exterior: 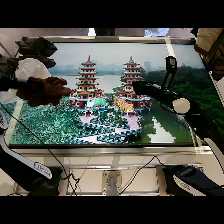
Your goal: Fold the shirts.
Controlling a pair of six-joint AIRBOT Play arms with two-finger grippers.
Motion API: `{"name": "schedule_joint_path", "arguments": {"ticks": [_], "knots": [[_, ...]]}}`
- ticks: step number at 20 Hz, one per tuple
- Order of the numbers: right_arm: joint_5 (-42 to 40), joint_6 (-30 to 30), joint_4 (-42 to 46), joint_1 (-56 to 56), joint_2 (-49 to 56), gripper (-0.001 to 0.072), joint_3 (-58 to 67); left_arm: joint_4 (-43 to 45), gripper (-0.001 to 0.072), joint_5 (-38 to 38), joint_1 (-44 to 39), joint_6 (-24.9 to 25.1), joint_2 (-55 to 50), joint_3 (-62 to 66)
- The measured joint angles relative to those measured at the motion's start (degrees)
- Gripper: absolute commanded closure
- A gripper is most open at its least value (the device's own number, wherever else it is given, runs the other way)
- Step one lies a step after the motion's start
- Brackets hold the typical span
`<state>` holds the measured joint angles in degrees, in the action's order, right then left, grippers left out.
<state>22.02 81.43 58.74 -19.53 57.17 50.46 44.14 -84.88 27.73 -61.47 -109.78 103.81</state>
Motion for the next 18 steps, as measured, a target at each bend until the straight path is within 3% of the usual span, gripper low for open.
{"name": "schedule_joint_path", "arguments": {"ticks": [1, 4, 8, 11, 14, 18], "knots": [[-1.31, 0.0, 1.22, 0.0, 0.0, 0.0408, 0.02, -2.45, 0.0696, -0.9, -3.43, 0.44, 2.51, 0.55], [-5.44, 0.02, 4.46, 0.2, 0.0, 0.0408, 0.0, -8.96, 0.0697, -1.05, -14.12, 0.35, 9.94, 4.46], [-9.01, 1.29, 5.97, 2.86, 0.0, 0.0395, 0.02, -15.04, 0.0697, 6.25, -29.11, -1.99, 17.4, 12.92], [-10.01, 2.16, 6.34, 6.58, 0.0, 0.0374, 0.02, -16.72, 0.0696, 13.03, -39.65, -4.07, 20.7, 15.52], [-10.05, 2.6, 6.49, 10.8, -0.13, 0.0371, 0.02, -16.92, 0.0694, 15.08, -47.63, -5.33, 21.92, 15.96], [-8.48, 2.75, 6.75, 16.0, -1.2, 0.037, 0.02, -10.86, 0.0693, 13.05, -50.49, -8.0, 22.47, 14.05]]}}
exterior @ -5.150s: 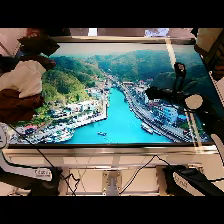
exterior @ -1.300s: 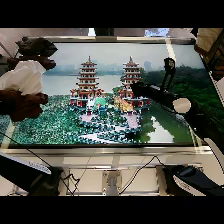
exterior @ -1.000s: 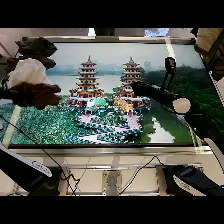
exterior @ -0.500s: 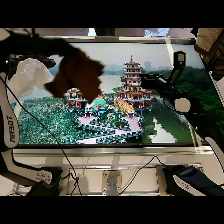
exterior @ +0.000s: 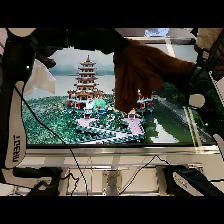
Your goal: Fold the shirts.
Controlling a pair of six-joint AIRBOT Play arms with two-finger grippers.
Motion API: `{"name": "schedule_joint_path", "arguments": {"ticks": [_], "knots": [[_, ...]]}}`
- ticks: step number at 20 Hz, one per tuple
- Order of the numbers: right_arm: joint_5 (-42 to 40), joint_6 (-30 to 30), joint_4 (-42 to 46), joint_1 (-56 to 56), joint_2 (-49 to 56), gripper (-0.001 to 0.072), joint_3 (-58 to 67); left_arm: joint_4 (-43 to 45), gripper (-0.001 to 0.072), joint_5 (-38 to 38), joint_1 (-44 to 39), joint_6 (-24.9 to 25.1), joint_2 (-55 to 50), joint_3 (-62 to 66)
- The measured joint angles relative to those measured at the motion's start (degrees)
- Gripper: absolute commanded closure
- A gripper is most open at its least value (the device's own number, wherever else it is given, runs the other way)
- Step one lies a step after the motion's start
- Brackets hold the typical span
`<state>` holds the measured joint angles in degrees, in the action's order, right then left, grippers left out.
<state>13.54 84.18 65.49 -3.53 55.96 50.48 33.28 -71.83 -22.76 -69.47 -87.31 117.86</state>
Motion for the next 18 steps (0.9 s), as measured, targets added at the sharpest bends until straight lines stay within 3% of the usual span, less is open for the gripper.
{"name": "schedule_joint_path", "arguments": {"ticks": [4, 5, 7, 8, 12, 18], "knots": [[1.7, 0.02, 1.4, 3.48, -1.57, 0.0367, 0.02, 24.44, 0.0682, -7.63, 0.85, -8.07, 0.0, -5.6], [2.58, 0.02, 2.23, 3.93, -1.77, 0.032, 0.02, 31.23, 0.0649, -10.29, 1.01, -9.46, -0.02, -7.26], [4.37, 0.0, 4.02, 4.61, -2.14, 0.0268, 0.04, 43.28, 0.0193, -15.5, 1.4, -11.47, -0.02, -11.06], [5.66, 0.0, 4.96, 4.76, -2.21, 0.0268, 0.02, 47.91, 0.0152, -17.27, 1.64, -12.13, -0.04, -13.07], [10.23, -0.11, 6.54, 5.11, -2.38, 0.0268, 0.02, 56.7, 0.0152, -17.81, 2.21, -13.53, -0.07, -19.96], [18.64, -2.8, 7.15, 5.18, -1.68, 0.0268, 0.02, 58.86, 0.0153, -12.68, 2.45, -14.64, -0.11, -25.29]]}}
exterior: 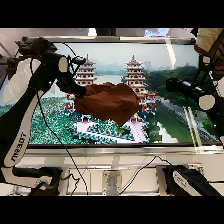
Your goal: Fold the shirts.
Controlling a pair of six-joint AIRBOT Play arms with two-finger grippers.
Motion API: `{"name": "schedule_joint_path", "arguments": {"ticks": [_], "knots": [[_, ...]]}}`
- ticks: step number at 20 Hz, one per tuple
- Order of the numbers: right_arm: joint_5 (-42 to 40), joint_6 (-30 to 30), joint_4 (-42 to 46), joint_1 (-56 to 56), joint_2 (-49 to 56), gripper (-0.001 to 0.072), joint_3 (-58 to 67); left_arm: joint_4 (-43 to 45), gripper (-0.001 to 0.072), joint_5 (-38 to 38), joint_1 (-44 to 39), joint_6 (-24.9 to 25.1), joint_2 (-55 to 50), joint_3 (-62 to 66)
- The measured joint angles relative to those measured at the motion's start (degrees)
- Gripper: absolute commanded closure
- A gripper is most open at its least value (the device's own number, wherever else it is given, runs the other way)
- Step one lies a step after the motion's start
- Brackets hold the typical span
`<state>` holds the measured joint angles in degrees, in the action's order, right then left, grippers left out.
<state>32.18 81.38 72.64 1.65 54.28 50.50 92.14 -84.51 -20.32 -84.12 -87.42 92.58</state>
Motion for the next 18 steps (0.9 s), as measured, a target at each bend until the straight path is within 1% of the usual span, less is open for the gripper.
{"name": "schedule_joint_path", "arguments": {"ticks": [2, 4, 5, 10, 14, 16, 17, 18], "knots": [[2.47, -1.97, -1.36, 0.0, 1.73, 0.0266, -0.17, -1.16, 0.0153, 1.66, 0.0, -0.17, -0.09, -0.63], [3.96, -4.79, -5.38, 0.0, 4.42, 0.0255, -0.98, -3.13, 0.0153, 3.39, 0.0, -0.33, -0.09, -0.94], [4.68, -6.54, -8.22, 0.0, 6.16, 0.0245, -1.62, -3.91, 0.0153, 3.96, 0.0, -0.35, -0.11, -1.05], [8.11, -14.62, -23.61, -0.13, 15.39, 0.0246, -4.76, -5.9, 0.0153, 5.03, 0.0, -0.37, -0.11, -1.22], [10.23, -17.99, -30.69, -1.84, 21.14, 0.0247, -5.66, -6.45, 0.0153, 5.27, 0.0, -0.37, -0.13, -1.27], [9.97, -18.86, -33.29, -3.21, 23.37, 0.0248, -5.81, -6.54, 0.0153, 5.33, 0.0, -0.37, -0.11, -1.27], [9.44, -19.12, -34.21, -3.91, 24.28, 0.0255, -5.84, -6.54, 0.0153, 5.38, 0.0, -0.37, -0.13, -1.27], [8.37, -19.32, -35.43, -4.61, 25.07, 0.0281, -5.86, -6.56, 0.0153, 5.38, 0.0, -0.37, -0.11, -1.27]]}}
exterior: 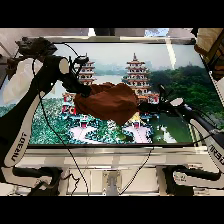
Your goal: Fold the shirts.
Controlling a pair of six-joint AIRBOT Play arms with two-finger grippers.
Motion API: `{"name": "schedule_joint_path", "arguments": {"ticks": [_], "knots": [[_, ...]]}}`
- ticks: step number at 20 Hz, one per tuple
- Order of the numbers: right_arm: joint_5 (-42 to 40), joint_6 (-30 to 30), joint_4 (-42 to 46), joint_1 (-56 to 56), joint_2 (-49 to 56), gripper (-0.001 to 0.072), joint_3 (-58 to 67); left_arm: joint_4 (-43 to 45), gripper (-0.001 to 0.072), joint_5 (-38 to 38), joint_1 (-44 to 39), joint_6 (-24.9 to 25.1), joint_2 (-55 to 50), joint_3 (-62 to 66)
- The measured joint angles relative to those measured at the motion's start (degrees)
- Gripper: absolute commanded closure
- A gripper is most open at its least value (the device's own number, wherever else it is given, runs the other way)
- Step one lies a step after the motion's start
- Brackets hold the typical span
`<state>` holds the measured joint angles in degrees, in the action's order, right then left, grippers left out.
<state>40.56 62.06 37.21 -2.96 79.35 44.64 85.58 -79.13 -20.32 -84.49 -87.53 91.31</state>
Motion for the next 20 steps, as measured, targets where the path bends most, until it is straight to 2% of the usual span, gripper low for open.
{"name": "schedule_joint_path", "arguments": {"ticks": [4, 6, 13, 14, 15, 17, 18, 20], "knots": [[-4.2, -0.42, -3.78, -1.44, 2.45, 0.0282, -0.07, -0.11, 0.0153, 0.0, 0.0, 0.0, -0.02, 0.0], [-5.44, -0.5, -4.28, -1.7, 3.45, 0.0358, -0.07, -0.11, 0.0153, 0.02, 0.0, 0.0, 0.0, 0.0], [-4.28, -0.72, -3.54, -1.97, 6.34, 0.0368, 0.0, 0.07, 0.0153, 0.02, 0.0, 0.0, 0.0, 0.0], [-3.61, -0.87, -2.97, -1.97, 6.71, 0.041, 0.0, 0.63, 0.0153, 0.02, 0.0, 0.02, -0.02, 0.0], [-2.93, -0.85, -2.73, -1.99, 7.08, 0.041, 0.0, 1.77, 0.0153, 0.04, 0.02, 0.07, -0.02, 0.0], [-1.77, -0.9, -2.1, -2.03, 7.58, 0.0621, -0.02, 4.68, 0.0153, 0.28, 0.68, 0.28, 0.0, 0.0], [-0.85, -1.03, -1.57, -2.08, 7.8, 0.0681, -0.09, 5.84, 0.0153, 0.72, 1.4, 0.28, -0.02, 0.0], [0.44, -2.01, -1.31, -2.1, 8.0, 0.0682, -0.09, 6.75, 0.0153, 1.57, 4.04, 0.26, -0.02, 0.0]]}}
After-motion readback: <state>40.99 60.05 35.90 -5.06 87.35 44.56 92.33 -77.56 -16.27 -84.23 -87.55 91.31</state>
